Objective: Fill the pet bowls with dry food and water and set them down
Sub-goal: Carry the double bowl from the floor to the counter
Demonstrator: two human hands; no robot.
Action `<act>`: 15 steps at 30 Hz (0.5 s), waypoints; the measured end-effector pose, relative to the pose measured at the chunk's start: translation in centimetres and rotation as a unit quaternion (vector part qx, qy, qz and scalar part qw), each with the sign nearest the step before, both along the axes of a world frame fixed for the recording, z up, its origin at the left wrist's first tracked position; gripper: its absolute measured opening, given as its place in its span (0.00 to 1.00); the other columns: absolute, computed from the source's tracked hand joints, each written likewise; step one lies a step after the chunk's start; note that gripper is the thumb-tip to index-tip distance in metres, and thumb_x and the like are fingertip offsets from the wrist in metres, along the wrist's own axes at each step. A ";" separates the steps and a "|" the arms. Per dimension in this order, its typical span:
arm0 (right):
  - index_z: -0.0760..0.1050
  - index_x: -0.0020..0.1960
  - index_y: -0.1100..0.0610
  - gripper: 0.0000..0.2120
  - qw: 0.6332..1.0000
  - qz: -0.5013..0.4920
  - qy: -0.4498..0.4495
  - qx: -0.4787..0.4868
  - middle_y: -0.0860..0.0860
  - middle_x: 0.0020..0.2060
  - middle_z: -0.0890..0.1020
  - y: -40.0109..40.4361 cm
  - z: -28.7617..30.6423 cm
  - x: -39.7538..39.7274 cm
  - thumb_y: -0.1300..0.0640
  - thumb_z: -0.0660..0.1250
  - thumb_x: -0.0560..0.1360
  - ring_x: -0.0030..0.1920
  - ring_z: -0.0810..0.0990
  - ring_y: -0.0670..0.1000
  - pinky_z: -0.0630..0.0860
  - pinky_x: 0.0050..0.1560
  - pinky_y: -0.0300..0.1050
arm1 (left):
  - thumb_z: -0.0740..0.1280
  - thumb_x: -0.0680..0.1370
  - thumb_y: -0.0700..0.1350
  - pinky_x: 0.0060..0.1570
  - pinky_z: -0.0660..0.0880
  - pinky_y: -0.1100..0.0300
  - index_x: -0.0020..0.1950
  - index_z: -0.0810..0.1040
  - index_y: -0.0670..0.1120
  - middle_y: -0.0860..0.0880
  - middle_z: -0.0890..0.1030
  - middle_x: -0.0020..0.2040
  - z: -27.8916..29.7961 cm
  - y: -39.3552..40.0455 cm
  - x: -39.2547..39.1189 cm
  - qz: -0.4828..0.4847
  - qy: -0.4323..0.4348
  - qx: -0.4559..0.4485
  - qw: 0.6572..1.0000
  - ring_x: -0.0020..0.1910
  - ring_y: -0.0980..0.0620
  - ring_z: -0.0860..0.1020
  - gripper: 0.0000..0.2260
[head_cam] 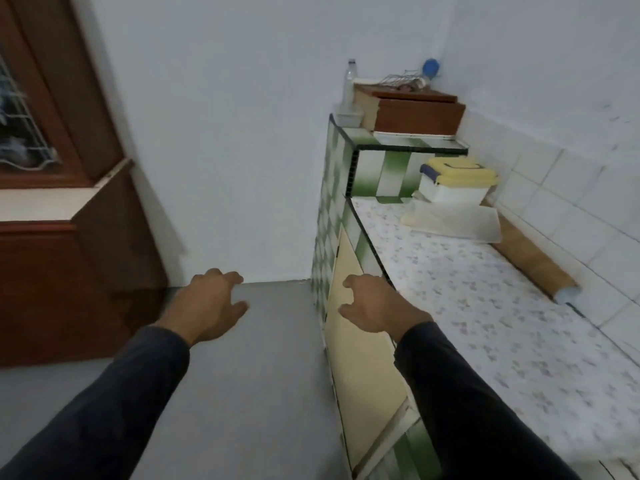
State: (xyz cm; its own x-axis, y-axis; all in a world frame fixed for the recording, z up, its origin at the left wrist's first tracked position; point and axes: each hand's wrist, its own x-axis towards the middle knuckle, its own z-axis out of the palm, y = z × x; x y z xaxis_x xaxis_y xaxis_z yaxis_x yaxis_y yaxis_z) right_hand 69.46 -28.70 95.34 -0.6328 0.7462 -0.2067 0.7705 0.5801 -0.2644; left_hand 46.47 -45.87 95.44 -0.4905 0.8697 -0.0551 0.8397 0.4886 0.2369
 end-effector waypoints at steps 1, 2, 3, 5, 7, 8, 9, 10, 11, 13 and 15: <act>0.71 0.70 0.59 0.23 1.000 0.013 -0.002 -0.001 0.55 0.66 0.77 0.7 -0.1 -1.4 0.50 0.66 0.79 0.63 0.76 0.56 0.75 0.64 0.52 | 0.67 0.79 0.59 0.62 0.76 0.47 0.75 0.71 0.52 0.44 0.77 0.65 -0.2 0.2 -1.1 0.013 0.001 -0.005 1.000 0.63 0.42 0.77 0.26; 0.71 0.71 0.59 0.23 1.000 0.026 -0.006 -0.003 0.55 0.66 0.76 1.4 -0.3 -2.8 0.50 0.66 0.79 0.64 0.76 0.56 0.75 0.65 0.52 | 0.68 0.79 0.60 0.62 0.76 0.46 0.74 0.72 0.52 0.44 0.77 0.64 -0.4 0.4 -2.1 0.024 0.002 -0.009 1.000 0.63 0.41 0.77 0.26; 0.70 0.71 0.59 0.24 0.999 0.040 -0.009 -0.005 0.55 0.67 0.76 2.1 -0.4 -4.2 0.50 0.66 0.79 0.65 0.76 0.56 0.74 0.65 0.53 | 0.68 0.78 0.60 0.61 0.76 0.45 0.74 0.73 0.52 0.44 0.77 0.62 -0.6 0.7 -3.2 0.034 0.005 -0.013 0.999 0.61 0.41 0.78 0.26; 0.70 0.72 0.59 0.24 0.998 0.065 -0.008 -0.009 0.56 0.66 0.76 3.7 -0.7 -7.0 0.51 0.66 0.79 0.64 0.76 0.57 0.75 0.65 0.53 | 0.66 0.76 0.62 0.59 0.77 0.44 0.71 0.74 0.52 0.43 0.78 0.59 -1.1 1.4 -5.4 0.053 0.010 -0.021 0.998 0.59 0.40 0.78 0.26; 0.70 0.71 0.58 0.24 0.996 0.088 -0.006 -0.012 0.56 0.66 0.76 5.3 -1.0 -9.7 0.51 0.66 0.78 0.63 0.77 0.56 0.76 0.64 0.53 | 0.62 0.72 0.65 0.57 0.78 0.44 0.68 0.76 0.53 0.44 0.78 0.57 -1.4 2.1 -7.3 0.070 0.004 -0.023 0.997 0.57 0.40 0.79 0.28; 0.70 0.72 0.58 0.24 0.995 0.101 -0.008 -0.012 0.56 0.66 0.76 6.1 -1.2 -11.1 0.50 0.66 0.78 0.63 0.76 0.56 0.75 0.64 0.53 | 0.61 0.70 0.65 0.57 0.77 0.45 0.68 0.76 0.53 0.44 0.78 0.57 -1.4 2.5 -8.1 0.079 0.000 -0.023 0.997 0.57 0.40 0.79 0.30; 0.70 0.72 0.58 0.24 0.993 0.114 -0.012 -0.010 0.56 0.66 0.76 6.8 -1.3 -12.4 0.50 0.65 0.79 0.63 0.76 0.56 0.75 0.64 0.53 | 0.62 0.71 0.65 0.58 0.77 0.45 0.69 0.76 0.53 0.44 0.78 0.59 -1.4 3.0 -8.8 0.090 -0.003 -0.025 0.996 0.58 0.40 0.78 0.30; 0.69 0.72 0.58 0.25 0.992 0.127 -0.017 -0.009 0.56 0.67 0.75 7.6 -1.4 -13.7 0.50 0.65 0.79 0.64 0.75 0.56 0.74 0.65 0.53 | 0.63 0.73 0.65 0.59 0.77 0.45 0.70 0.75 0.53 0.44 0.78 0.60 -1.4 3.4 -9.5 0.104 -0.005 -0.028 0.994 0.59 0.40 0.78 0.29; 0.69 0.73 0.57 0.25 0.990 0.138 -0.020 -0.007 0.55 0.68 0.75 8.3 -1.5 -15.0 0.49 0.65 0.79 0.65 0.75 0.56 0.74 0.66 0.53 | 0.66 0.75 0.63 0.59 0.77 0.45 0.71 0.74 0.53 0.43 0.77 0.61 -1.5 3.9 -10.2 0.116 -0.005 -0.030 0.993 0.60 0.39 0.78 0.28; 0.68 0.74 0.56 0.25 0.987 0.156 -0.030 -0.008 0.55 0.69 0.74 9.8 -1.9 -17.5 0.49 0.64 0.79 0.67 0.74 0.56 0.72 0.68 0.53 | 0.68 0.77 0.61 0.60 0.76 0.45 0.72 0.73 0.52 0.43 0.77 0.62 -1.8 4.8 -11.5 0.135 -0.002 -0.027 0.990 0.61 0.39 0.77 0.26; 0.67 0.74 0.56 0.25 0.984 0.175 -0.039 -0.007 0.54 0.70 0.73 11.2 -2.5 -19.9 0.49 0.64 0.80 0.68 0.73 0.56 0.71 0.69 0.53 | 0.68 0.78 0.59 0.61 0.76 0.45 0.73 0.73 0.52 0.42 0.76 0.62 -2.1 5.5 -12.6 0.153 -0.008 -0.029 0.988 0.62 0.39 0.77 0.25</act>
